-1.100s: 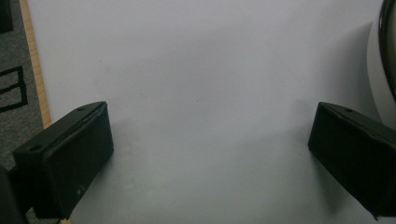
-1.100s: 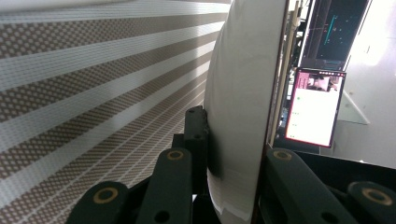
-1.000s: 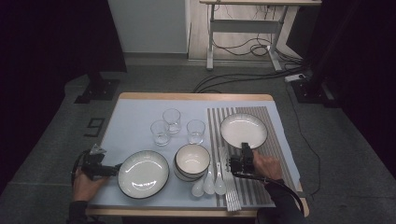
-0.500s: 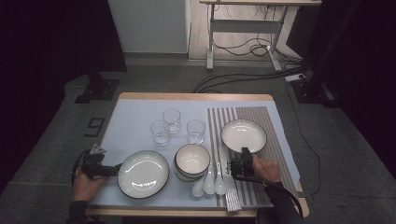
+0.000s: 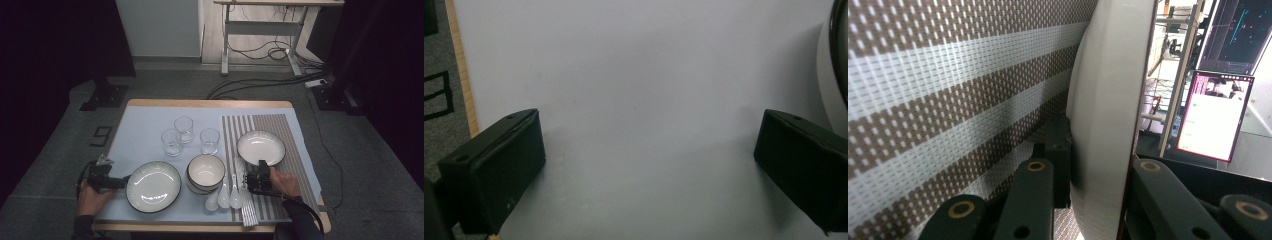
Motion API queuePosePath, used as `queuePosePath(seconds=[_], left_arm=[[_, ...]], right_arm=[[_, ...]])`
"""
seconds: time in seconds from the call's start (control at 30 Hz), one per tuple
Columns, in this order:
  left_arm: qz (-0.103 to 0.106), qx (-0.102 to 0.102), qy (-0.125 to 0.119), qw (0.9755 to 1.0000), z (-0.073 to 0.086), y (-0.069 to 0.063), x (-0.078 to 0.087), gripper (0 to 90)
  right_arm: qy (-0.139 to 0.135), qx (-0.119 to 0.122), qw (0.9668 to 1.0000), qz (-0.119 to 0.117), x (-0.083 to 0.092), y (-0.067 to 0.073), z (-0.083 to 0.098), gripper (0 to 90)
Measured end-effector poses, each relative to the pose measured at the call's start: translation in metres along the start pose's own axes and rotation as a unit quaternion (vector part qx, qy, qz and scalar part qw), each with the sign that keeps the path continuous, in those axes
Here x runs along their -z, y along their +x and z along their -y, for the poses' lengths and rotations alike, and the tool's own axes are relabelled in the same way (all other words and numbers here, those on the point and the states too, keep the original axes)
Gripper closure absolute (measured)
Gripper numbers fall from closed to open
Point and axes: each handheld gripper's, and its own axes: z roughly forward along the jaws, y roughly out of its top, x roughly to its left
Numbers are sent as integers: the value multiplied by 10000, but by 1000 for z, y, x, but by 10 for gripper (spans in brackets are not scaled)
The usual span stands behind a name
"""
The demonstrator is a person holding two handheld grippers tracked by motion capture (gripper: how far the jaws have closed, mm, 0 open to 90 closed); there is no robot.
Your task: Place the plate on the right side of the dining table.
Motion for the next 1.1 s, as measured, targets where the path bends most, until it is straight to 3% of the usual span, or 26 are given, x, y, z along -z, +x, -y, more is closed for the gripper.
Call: queuePosePath(seconds=[0.1, 0.27, 0.37, 0.47, 0.57, 0.97, 1.1], left_arm=[[0, 1, -1, 10000, 0, 0, 0, 0], [-2, -2, -5, 10000, 0, 0, 0, 0], [-3, -3, -5, 10000, 0, 0, 0, 0], [-3, -3, -5, 10000, 0, 0, 0, 0], [-2, -3, -5, 10000, 0, 0, 0, 0], [-7, -5, -7, 10000, 0, 0, 0, 0], [-11, -7, -13, 10000, 0, 0, 0, 1]], right_arm=[[-11, 47, 10000, 52, 0, 2, -1, 770], [-45, 164, 9996, 219, 4, 6, -4, 640], [-22, 201, 9995, 258, 5, 7, -4, 638], [-34, 134, 9999, 95, 7, 7, -3, 738], [-50, 83, 9999, -46, 8, 9, -1, 757], [-152, 103, 9998, -23, 17, 14, -1, 747], [-184, 37, 9998, 18, 17, 11, 1, 650]])
